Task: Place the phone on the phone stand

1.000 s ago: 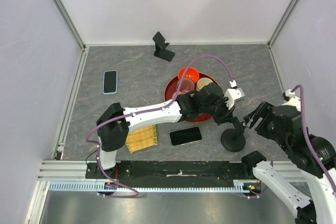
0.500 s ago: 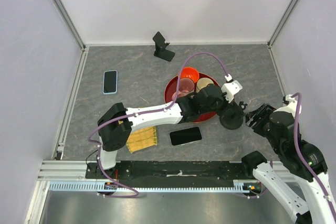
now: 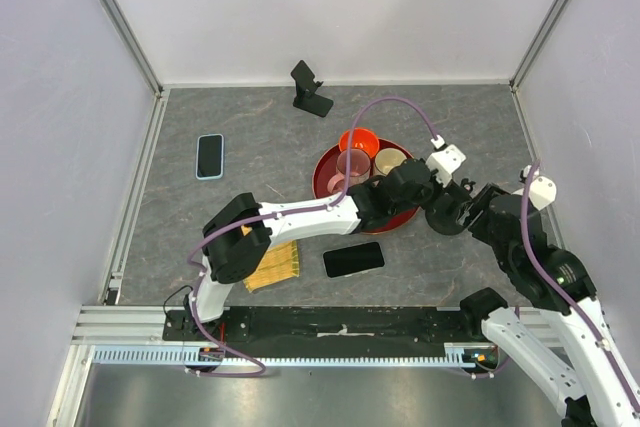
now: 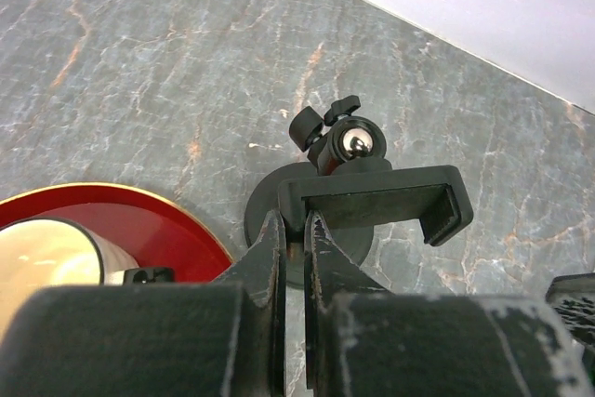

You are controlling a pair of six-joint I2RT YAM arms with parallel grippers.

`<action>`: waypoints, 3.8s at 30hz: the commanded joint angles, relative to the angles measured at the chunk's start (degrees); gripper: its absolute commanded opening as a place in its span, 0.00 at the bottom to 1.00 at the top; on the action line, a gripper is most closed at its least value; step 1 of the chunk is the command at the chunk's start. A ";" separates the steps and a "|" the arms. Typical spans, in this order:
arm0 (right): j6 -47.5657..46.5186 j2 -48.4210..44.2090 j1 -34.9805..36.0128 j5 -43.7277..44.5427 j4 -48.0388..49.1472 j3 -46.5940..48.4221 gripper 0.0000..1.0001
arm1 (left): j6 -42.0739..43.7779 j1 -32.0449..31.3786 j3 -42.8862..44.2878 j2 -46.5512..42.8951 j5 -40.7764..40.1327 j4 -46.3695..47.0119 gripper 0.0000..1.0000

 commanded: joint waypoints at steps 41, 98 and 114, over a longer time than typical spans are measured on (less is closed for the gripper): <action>-4.48 21.79 21.39 -36.73 27.43 -14.52 0.91 | -34.17 13.48 -58.04 -66.00 11.40 -16.19 0.70; 29.46 16.17 34.77 -5.33 25.94 -23.84 0.98 | -32.87 14.18 -53.67 -39.54 30.75 -8.08 0.83; 29.19 16.00 34.86 -7.18 27.35 -23.66 0.98 | -31.98 22.89 -46.62 -24.07 34.25 -6.96 0.75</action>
